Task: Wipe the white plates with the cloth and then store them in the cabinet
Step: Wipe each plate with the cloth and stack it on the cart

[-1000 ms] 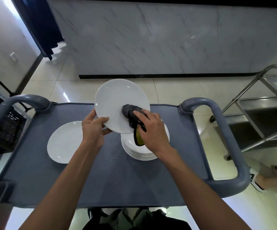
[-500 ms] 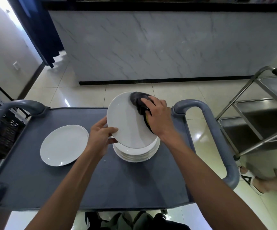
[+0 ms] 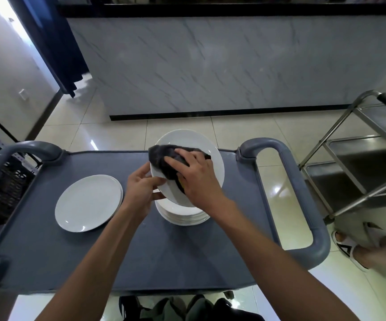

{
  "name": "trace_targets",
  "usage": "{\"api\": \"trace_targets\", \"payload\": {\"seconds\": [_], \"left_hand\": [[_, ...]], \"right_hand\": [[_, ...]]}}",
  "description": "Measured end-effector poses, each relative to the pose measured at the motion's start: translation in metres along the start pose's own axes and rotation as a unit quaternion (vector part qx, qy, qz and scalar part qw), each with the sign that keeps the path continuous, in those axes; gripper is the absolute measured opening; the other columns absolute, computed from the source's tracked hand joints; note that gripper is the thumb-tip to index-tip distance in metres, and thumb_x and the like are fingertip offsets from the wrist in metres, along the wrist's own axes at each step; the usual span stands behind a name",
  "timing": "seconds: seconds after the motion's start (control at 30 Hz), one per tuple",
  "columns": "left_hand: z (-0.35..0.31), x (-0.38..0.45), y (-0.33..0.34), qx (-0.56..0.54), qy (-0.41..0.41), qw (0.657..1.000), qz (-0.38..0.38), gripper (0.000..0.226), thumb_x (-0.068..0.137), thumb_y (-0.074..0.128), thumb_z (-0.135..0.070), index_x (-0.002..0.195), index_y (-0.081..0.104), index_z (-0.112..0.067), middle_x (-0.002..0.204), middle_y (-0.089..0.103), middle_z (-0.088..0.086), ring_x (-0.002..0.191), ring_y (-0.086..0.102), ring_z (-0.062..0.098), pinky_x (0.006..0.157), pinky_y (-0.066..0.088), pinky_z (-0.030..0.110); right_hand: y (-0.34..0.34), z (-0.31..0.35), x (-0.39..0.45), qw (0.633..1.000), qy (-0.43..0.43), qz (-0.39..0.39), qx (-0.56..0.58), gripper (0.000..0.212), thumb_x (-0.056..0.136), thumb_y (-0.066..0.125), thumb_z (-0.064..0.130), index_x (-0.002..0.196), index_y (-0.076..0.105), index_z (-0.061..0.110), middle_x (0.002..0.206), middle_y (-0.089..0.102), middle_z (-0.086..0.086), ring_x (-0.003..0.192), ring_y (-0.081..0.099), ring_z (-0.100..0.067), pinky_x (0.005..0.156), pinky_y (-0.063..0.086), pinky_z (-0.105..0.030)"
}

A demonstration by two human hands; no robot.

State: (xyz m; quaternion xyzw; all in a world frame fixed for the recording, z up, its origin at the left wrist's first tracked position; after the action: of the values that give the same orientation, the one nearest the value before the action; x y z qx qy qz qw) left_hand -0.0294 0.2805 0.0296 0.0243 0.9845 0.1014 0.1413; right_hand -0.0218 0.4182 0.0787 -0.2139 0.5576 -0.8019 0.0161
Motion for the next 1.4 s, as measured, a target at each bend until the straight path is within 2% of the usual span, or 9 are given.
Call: {"api": "trace_targets", "payload": {"seconds": [0.23, 0.37, 0.53, 0.77, 0.9, 1.07, 1.27, 1.4], "left_hand": [[0.005, -0.003, 0.0, 0.002, 0.002, 1.0, 0.003, 0.055, 0.085, 0.056, 0.015, 0.118, 0.071, -0.026, 0.101, 0.077, 0.012, 0.083, 0.074, 0.029, 0.064, 0.06, 0.043], [0.003, -0.002, 0.003, 0.019, -0.002, 1.0, 0.021, 0.052, 0.084, 0.055, 0.016, 0.114, 0.074, -0.022, 0.097, 0.076, 0.011, 0.082, 0.072, 0.03, 0.062, 0.059, 0.04], [0.004, -0.002, 0.003, 0.022, -0.009, 0.999, 0.033, 0.055, 0.082, 0.058, 0.014, 0.119, 0.073, -0.023, 0.104, 0.076, 0.013, 0.084, 0.072, 0.032, 0.064, 0.059, 0.041], [0.002, -0.004, -0.011, -0.004, -0.002, 1.0, -0.006, 0.057, 0.081, 0.06, 0.013, 0.109, 0.077, -0.033, 0.105, 0.077, 0.005, 0.085, 0.071, 0.028, 0.066, 0.061, 0.043], [-0.003, -0.004, -0.02, -0.027, 0.009, 0.999, -0.036, 0.06, 0.084, 0.058, 0.013, 0.1, 0.079, -0.041, 0.102, 0.077, -0.003, 0.089, 0.07, 0.028, 0.074, 0.063, 0.051], [-0.009, 0.0, -0.025, -0.052, 0.021, 0.996, -0.075, 0.056, 0.084, 0.056, 0.014, 0.097, 0.078, -0.036, 0.096, 0.078, -0.003, 0.081, 0.071, 0.024, 0.071, 0.063, 0.048], [-0.011, 0.005, -0.019, -0.056, 0.032, 0.993, -0.098, 0.051, 0.085, 0.056, 0.013, 0.117, 0.071, -0.024, 0.103, 0.074, 0.006, 0.083, 0.067, 0.026, 0.073, 0.061, 0.045], [-0.011, 0.007, -0.016, -0.066, 0.038, 0.991, -0.111, 0.054, 0.086, 0.056, 0.013, 0.126, 0.068, -0.021, 0.104, 0.074, 0.004, 0.083, 0.068, 0.025, 0.071, 0.064, 0.042]], "right_hand": [[0.004, 0.002, -0.021, 1.0, -0.003, -0.001, 0.003, 0.053, 0.094, 0.057, 0.012, 0.143, 0.051, 0.031, 0.151, 0.045, -0.007, 0.127, 0.044, -0.033, 0.092, 0.041, -0.053], [-0.004, 0.0, -0.009, 0.999, -0.001, -0.032, -0.01, 0.05, 0.094, 0.058, 0.014, 0.141, 0.053, 0.03, 0.148, 0.048, -0.008, 0.125, 0.046, -0.034, 0.09, 0.042, -0.053], [-0.015, -0.012, 0.013, 0.997, 0.029, -0.059, -0.035, 0.048, 0.097, 0.055, 0.017, 0.142, 0.05, 0.033, 0.149, 0.046, -0.006, 0.127, 0.043, -0.03, 0.091, 0.041, -0.05], [-0.027, -0.046, 0.027, 0.99, 0.105, -0.074, -0.056, 0.052, 0.095, 0.054, 0.013, 0.142, 0.049, 0.034, 0.148, 0.045, -0.003, 0.125, 0.042, -0.03, 0.092, 0.04, -0.051], [-0.023, -0.067, 0.02, 0.986, 0.151, -0.042, -0.052, 0.055, 0.096, 0.052, 0.012, 0.145, 0.045, 0.036, 0.151, 0.041, -0.001, 0.129, 0.037, -0.029, 0.1, 0.039, -0.051], [-0.014, -0.071, -0.001, 0.985, 0.168, -0.028, -0.023, 0.05, 0.098, 0.05, 0.016, 0.145, 0.047, 0.033, 0.15, 0.044, -0.002, 0.129, 0.038, -0.029, 0.103, 0.036, -0.047], [0.002, -0.051, -0.025, 0.985, 0.172, -0.003, 0.028, 0.05, 0.097, 0.051, 0.018, 0.144, 0.047, 0.034, 0.15, 0.044, 0.001, 0.128, 0.038, -0.027, 0.103, 0.038, -0.047], [0.01, -0.025, -0.031, 0.985, 0.148, 0.011, 0.087, 0.052, 0.096, 0.053, 0.017, 0.146, 0.046, 0.031, 0.15, 0.045, 0.001, 0.128, 0.039, -0.027, 0.105, 0.038, -0.047]]}}
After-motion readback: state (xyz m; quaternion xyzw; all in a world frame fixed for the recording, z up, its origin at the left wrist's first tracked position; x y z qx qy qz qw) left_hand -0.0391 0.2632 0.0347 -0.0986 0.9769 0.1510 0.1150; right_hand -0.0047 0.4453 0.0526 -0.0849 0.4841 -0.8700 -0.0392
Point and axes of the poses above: each hand's wrist, its own x-axis towards the middle knuckle, its own y-axis out of the palm, z = x × y, the point moved 8 cm from there along x, towards the middle knuckle
